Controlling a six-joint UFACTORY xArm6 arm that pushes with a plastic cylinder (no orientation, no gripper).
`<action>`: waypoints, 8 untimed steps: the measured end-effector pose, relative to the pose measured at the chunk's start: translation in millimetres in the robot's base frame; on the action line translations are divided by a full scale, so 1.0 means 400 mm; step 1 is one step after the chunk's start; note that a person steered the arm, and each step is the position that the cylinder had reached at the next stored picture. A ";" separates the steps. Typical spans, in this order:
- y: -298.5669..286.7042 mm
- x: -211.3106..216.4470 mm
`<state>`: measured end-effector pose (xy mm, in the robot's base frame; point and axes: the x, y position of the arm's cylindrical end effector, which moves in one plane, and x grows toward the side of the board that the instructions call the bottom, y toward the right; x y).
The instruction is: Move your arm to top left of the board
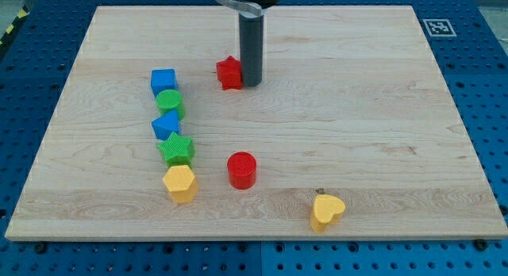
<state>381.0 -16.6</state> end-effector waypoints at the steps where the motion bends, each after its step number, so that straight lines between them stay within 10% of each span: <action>1: -0.076 -0.015; 6: -0.336 -0.245; 8: -0.448 -0.090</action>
<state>345.1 -195.8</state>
